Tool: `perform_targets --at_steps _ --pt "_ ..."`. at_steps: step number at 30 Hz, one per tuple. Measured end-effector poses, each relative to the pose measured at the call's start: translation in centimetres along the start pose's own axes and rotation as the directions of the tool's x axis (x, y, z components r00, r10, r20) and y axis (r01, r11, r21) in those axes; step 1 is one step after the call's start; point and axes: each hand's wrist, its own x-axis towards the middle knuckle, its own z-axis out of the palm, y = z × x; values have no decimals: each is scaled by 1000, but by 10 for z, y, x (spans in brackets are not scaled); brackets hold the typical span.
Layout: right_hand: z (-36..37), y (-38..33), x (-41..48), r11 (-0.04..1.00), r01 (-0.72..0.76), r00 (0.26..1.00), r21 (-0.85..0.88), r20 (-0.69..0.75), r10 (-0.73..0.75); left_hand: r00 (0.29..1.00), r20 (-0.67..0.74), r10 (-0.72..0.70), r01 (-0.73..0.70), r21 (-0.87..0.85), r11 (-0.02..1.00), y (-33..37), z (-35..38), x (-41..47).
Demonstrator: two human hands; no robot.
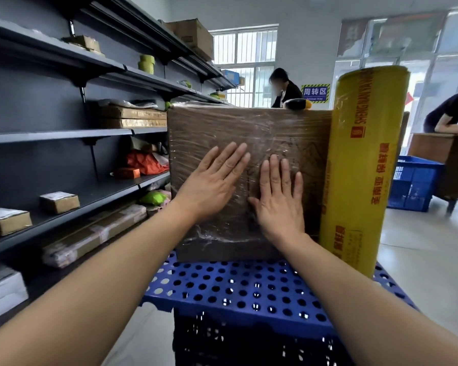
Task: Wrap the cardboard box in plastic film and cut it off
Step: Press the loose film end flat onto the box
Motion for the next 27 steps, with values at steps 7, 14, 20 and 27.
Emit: perform_targets --at_steps 7,14,20,27 --pt "3 -13 -28 978 203 971 42 -137 -196 999 12 37 -36 -84 996 -3 -11 -18" --pt "-17 -29 -35 862 2 967 507 218 -130 991 123 -50 94 -384 918 4 -25 -54" --pt "-12 -15 -39 518 -571 798 637 579 168 909 412 -59 219 -354 909 9 -17 -78" --pt "-8 -10 -42 527 -678 711 512 638 296 835 535 -129 345 -326 880 17 -18 -85"
